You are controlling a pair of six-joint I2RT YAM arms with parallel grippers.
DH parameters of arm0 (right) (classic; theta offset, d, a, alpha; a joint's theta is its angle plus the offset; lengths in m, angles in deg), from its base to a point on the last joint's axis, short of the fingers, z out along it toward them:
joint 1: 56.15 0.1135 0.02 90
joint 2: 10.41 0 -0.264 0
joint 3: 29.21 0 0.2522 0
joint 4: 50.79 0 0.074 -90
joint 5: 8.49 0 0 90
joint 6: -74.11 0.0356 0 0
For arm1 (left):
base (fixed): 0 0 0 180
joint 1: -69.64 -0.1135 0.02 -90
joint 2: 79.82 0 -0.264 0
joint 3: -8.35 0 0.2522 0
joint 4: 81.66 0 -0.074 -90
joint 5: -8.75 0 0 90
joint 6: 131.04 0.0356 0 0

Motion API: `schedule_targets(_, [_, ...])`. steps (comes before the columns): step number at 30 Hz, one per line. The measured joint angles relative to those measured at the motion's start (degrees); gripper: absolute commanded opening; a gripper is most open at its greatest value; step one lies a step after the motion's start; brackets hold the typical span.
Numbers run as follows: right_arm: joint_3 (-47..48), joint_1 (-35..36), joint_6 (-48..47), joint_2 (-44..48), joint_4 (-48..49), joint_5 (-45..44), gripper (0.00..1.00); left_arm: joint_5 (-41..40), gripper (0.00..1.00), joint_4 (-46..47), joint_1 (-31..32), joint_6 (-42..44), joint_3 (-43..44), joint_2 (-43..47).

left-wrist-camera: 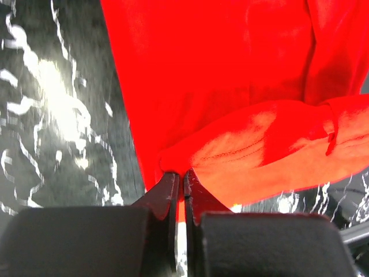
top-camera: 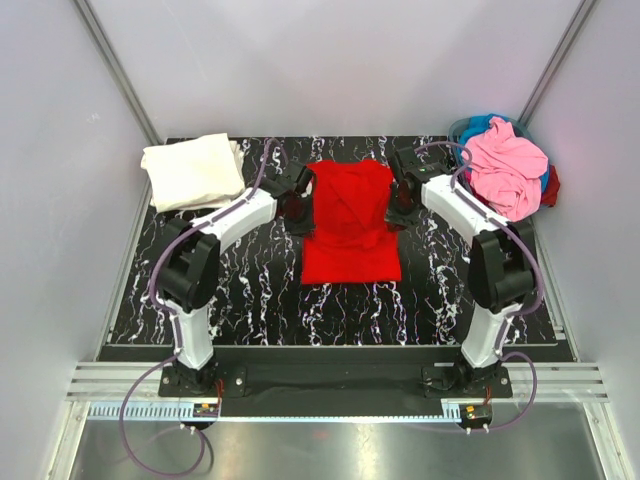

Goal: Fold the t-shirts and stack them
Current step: Fold the tshirt

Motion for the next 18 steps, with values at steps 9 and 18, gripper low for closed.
schedule_targets(9, [17.1, -3.1, -2.6, -16.5, -3.3, 1.6, 0.88, 1.2, 0.63, -6.1, -4.2, 2.3, 14.7, -13.8])
schedule_targets(18, [28.3, -7.1, -5.9, -16.0, -6.0, 1.4, 0.83, -2.4, 0.68, -10.9, -8.7, 2.1, 20.9, -8.6])
